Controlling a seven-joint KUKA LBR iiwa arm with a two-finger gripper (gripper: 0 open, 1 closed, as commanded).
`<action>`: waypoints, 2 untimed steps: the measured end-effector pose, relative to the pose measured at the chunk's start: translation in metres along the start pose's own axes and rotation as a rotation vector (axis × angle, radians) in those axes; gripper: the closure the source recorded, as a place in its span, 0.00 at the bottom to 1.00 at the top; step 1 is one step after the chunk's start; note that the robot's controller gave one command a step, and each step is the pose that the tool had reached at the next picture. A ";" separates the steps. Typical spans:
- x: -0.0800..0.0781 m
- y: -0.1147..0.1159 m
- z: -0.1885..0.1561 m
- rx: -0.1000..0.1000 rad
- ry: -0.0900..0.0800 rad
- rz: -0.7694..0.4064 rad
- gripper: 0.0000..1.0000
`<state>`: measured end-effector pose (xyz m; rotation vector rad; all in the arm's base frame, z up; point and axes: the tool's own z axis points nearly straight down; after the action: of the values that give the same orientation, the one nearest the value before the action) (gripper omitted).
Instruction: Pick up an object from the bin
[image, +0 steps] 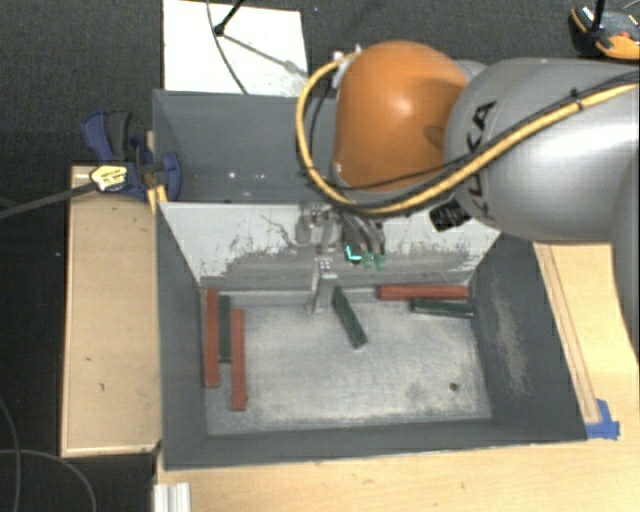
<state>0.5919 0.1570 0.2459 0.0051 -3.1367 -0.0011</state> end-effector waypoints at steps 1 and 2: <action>-0.002 -0.001 -0.005 -0.001 -0.009 0.004 0.00; 0.008 -0.054 0.058 -0.003 -0.012 0.349 0.00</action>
Offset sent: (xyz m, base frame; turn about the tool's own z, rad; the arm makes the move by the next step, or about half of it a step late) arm -0.0131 -0.0756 -0.0859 0.4823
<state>0.5841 0.1031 0.1877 -0.5415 -3.1013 -0.0051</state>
